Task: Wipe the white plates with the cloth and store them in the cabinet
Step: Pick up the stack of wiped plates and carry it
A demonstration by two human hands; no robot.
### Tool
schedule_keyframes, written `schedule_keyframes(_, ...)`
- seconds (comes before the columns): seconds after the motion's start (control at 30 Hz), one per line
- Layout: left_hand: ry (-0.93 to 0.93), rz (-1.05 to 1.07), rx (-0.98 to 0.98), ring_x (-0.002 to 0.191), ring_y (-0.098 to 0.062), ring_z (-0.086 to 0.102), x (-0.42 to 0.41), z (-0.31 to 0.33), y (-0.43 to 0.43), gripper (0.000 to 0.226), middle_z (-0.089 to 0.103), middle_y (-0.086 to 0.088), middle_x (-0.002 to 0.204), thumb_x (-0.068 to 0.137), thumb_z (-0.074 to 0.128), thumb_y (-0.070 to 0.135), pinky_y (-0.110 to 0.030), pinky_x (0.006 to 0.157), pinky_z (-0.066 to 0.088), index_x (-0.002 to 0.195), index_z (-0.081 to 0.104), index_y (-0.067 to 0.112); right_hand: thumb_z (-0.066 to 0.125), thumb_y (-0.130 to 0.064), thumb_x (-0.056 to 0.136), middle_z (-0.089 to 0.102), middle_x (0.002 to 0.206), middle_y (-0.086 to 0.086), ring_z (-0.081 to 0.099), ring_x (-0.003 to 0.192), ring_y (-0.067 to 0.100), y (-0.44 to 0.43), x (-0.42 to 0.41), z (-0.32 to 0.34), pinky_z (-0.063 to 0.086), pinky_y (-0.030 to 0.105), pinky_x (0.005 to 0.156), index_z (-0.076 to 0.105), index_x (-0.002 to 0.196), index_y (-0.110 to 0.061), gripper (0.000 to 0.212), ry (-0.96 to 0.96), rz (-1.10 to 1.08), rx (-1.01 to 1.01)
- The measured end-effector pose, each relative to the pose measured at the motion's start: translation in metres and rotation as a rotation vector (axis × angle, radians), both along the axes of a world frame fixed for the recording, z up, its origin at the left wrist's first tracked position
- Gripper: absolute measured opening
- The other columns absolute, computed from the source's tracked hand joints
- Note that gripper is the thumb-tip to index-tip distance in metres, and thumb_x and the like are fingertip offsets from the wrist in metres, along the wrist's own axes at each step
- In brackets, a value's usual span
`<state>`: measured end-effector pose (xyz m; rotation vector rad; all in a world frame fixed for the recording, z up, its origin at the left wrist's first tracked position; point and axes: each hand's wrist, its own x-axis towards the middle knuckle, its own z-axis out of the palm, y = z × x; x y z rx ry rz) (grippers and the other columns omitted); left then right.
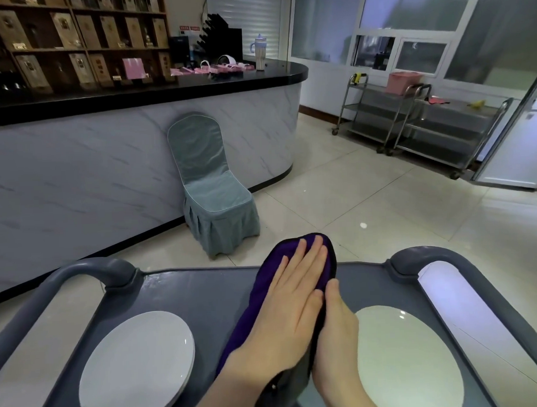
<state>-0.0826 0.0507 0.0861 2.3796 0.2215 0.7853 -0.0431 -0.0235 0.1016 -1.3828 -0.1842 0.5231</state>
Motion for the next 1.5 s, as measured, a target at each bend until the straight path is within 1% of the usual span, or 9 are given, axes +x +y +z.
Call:
schedule_keyframes(0.27, 0.051, 0.034, -0.002, 0.151, -0.008, -0.006, -0.01, -0.036, -0.023, 0.074, -0.008, 0.02, 0.162, 0.093, 0.027, 0.018, -0.036, 0.12, 0.0, 0.154, -0.01, 0.039, 0.039, -0.042, 0.103, 0.077, 0.077, -0.003, 0.072, 0.072, 0.005, -0.002, 0.019, 0.008, 0.051, 0.028, 0.073, 0.076, 0.088, -0.018, 0.046, -0.012, 0.019, -0.056)
schedule_keyframes(0.53, 0.043, 0.074, -0.107, 0.15, -0.002, -0.005, 0.008, 0.0, -0.002, 0.054, 0.003, 0.022, 0.162, 0.101, 0.017, 0.029, -0.039, 0.124, 0.004, 0.155, 0.011, 0.028, 0.052, -0.045, 0.088, 0.079, 0.091, -0.002, 0.073, 0.094, 0.012, -0.007, -0.001, 0.002, 0.054, 0.031, 0.086, 0.078, 0.094, -0.022, 0.035, -0.041, 0.12, -0.005)
schedule_keyframes(0.7, -0.002, 0.089, -0.374, 0.146, 0.009, 0.001, 0.008, -0.017, 0.026, 0.05, 0.006, 0.028, 0.16, 0.105, 0.02, 0.032, -0.033, 0.124, 0.006, 0.155, 0.012, 0.033, 0.061, -0.036, 0.091, 0.07, 0.066, 0.005, 0.061, 0.065, 0.013, -0.01, 0.004, -0.003, 0.048, 0.033, 0.066, 0.068, 0.06, -0.014, 0.039, -0.119, 0.134, -0.084)
schedule_keyframes(0.83, -0.018, 0.203, -0.568, 0.146, 0.008, 0.005, -0.007, -0.054, 0.032, 0.051, 0.005, 0.031, 0.159, 0.105, 0.024, 0.037, -0.04, 0.124, 0.011, 0.152, 0.006, 0.044, 0.056, -0.026, 0.098, 0.048, 0.056, 0.0, 0.042, 0.055, 0.013, -0.017, 0.014, 0.004, 0.036, 0.021, 0.053, 0.052, 0.057, -0.007, 0.046, -0.053, 0.137, -0.042)
schedule_keyframes(0.97, 0.044, 0.221, -0.414, 0.148, 0.003, -0.008, -0.02, -0.079, 0.018, 0.063, -0.009, 0.033, 0.158, 0.095, 0.02, 0.043, -0.033, 0.123, -0.001, 0.152, -0.007, 0.041, 0.056, -0.029, 0.098, 0.054, 0.074, 0.011, 0.049, 0.07, 0.018, -0.017, 0.027, 0.001, 0.039, 0.031, 0.067, 0.059, 0.082, 0.014, 0.046, 0.031, 0.123, 0.03)
schedule_keyframes(1.13, 0.19, 0.176, -0.14, 0.139, 0.015, -0.02, -0.009, -0.073, -0.01, 0.082, -0.03, 0.045, 0.144, 0.074, 0.017, 0.032, -0.018, 0.116, -0.009, 0.132, -0.031, 0.066, 0.054, -0.029, 0.1, 0.074, 0.084, 0.014, 0.069, 0.074, 0.024, -0.015, 0.03, -0.004, 0.053, 0.033, 0.069, 0.074, 0.091, 0.0, 0.036, 0.101, 0.113, 0.028)
schedule_keyframes(1.23, 0.182, 0.093, -0.133, 0.143, 0.011, -0.017, -0.01, -0.053, -0.009, 0.068, -0.024, 0.041, 0.149, 0.086, 0.011, 0.036, -0.017, 0.117, -0.012, 0.142, -0.024, 0.053, 0.052, -0.027, 0.101, 0.077, 0.091, 0.015, 0.073, 0.083, 0.027, -0.013, 0.027, -0.004, 0.055, 0.036, 0.073, 0.075, 0.096, -0.005, 0.032, 0.12, 0.108, 0.029)
schedule_keyframes(1.37, 0.094, 0.143, -0.344, 0.146, 0.007, -0.009, -0.019, -0.069, 0.019, 0.054, -0.012, 0.034, 0.157, 0.104, 0.023, 0.026, -0.026, 0.122, -0.003, 0.15, -0.003, 0.04, 0.055, -0.029, 0.1, 0.07, 0.079, 0.01, 0.062, 0.073, 0.024, -0.011, 0.033, -0.005, 0.047, 0.034, 0.072, 0.072, 0.08, -0.007, 0.034, 0.05, 0.052, 0.012)
schedule_keyframes(1.5, 0.316, 0.182, -0.143, 0.142, 0.01, -0.021, -0.017, -0.089, 0.0, 0.063, -0.031, 0.043, 0.144, 0.089, 0.008, 0.031, -0.027, 0.122, -0.005, 0.141, -0.022, 0.048, 0.057, -0.031, 0.099, 0.053, 0.069, 0.006, 0.048, 0.066, 0.018, -0.01, 0.046, -0.004, 0.04, 0.032, 0.068, 0.058, 0.07, -0.011, 0.035, 0.043, -0.044, 0.022)
